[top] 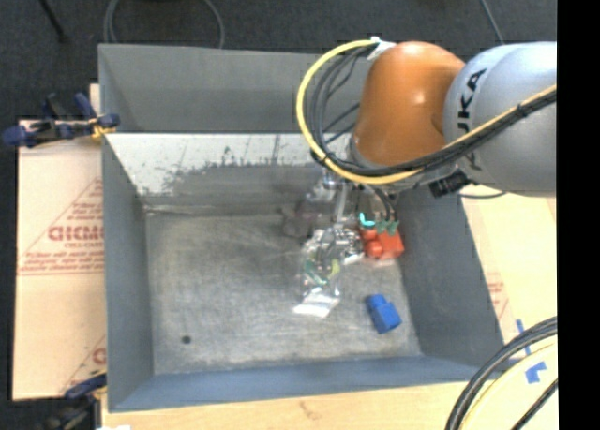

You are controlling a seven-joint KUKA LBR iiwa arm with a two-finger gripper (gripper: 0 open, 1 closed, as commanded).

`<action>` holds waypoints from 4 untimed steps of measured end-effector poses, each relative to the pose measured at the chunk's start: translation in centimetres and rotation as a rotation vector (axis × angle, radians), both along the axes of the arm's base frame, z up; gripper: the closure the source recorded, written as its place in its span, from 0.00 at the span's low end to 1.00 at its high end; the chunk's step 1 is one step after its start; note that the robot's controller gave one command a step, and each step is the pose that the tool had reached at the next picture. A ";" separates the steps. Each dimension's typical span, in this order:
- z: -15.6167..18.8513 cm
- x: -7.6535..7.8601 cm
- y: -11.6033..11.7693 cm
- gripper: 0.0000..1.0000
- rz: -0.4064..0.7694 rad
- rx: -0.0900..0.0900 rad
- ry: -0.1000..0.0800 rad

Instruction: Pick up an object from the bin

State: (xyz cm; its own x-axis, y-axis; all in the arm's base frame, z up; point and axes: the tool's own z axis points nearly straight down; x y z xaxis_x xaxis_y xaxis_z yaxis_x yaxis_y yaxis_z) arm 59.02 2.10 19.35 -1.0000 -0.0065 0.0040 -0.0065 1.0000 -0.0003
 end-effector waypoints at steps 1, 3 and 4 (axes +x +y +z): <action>-6.5 3.1 0.3 0.00 -0.215 0.001 -0.002; -5.5 3.0 -4.1 0.00 -0.189 0.000 -0.013; -8.1 3.9 -2.9 0.00 -0.309 0.002 -0.010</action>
Offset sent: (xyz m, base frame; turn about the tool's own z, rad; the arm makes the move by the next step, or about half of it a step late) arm 0.0308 0.0035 -0.0632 0.2165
